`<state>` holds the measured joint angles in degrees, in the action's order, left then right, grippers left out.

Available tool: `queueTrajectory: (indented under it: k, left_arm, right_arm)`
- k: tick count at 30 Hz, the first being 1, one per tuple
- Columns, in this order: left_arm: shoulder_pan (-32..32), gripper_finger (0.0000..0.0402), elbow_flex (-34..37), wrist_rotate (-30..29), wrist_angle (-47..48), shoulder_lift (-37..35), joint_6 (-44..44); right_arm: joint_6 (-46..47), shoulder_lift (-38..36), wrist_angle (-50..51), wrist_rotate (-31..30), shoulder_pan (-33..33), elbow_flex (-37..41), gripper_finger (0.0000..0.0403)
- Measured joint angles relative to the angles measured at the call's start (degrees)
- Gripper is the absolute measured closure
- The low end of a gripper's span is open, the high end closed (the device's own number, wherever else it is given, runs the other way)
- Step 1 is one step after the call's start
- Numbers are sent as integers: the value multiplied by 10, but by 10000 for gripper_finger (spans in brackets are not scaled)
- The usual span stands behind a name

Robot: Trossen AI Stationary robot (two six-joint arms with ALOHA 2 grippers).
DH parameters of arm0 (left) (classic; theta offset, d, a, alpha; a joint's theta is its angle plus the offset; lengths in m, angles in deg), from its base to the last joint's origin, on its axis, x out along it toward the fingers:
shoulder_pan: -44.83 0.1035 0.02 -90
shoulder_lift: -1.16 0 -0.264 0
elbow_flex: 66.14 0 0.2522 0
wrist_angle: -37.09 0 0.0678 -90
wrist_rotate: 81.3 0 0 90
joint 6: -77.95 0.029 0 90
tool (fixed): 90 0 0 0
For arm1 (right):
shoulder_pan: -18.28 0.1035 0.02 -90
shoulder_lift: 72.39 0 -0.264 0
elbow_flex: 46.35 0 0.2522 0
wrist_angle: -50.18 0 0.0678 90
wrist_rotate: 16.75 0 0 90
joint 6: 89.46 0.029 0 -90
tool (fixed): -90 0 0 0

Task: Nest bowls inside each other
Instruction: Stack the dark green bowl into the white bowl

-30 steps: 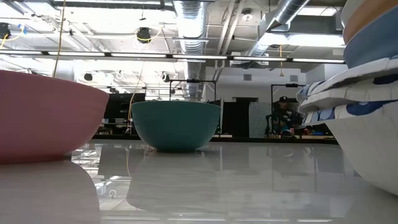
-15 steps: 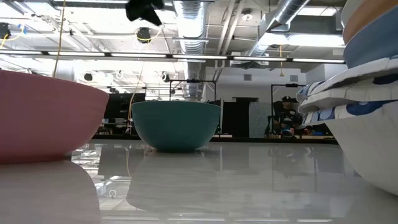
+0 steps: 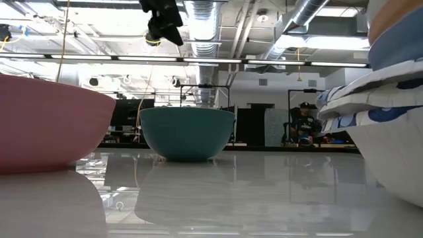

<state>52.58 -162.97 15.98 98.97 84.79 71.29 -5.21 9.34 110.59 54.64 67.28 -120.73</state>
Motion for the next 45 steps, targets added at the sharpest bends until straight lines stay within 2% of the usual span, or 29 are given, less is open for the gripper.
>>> queueTrajectory:
  k: [6, 10, 16, 20, 23, 29, 34, 41, 45]
  left_arm:
    - [2, 146, 0, -5, -40, 0, 19]
    - [12, 146, 32, -15, -71, -1, 24]
    - [37, 146, 109, -20, -99, 0, 15]
    - [40, 146, 169, -21, -161, 0, -1]
    - [40, 146, 212, -51, -185, 0, -24]
    - [40, 146, 292, -67, -255, 0, -51]
    - [40, 146, 355, -65, -318, 0, -92]
    - [35, 156, 375, -64, -322, 0, -98]
    - [27, 191, 375, -54, -323, 0, -94]
  right_arm:
    - [0, 0, -2, -17, 5, 0, 221]
    - [-1, 0, -2, -36, -1, 0, 221]
    - [-2, 0, -3, -40, -4, 0, 221]
    - [-2, 0, -2, -41, -5, 0, 221]
    - [-2, 0, -3, -41, -8, 0, 221]
    - [-1, 0, -4, -41, -15, 0, 221]
    - [-1, 0, -3, -41, -23, 0, 221]
    - [-12, 0, -2, -41, -32, 0, 221]
    - [-16, 0, -2, -41, -39, 0, 221]
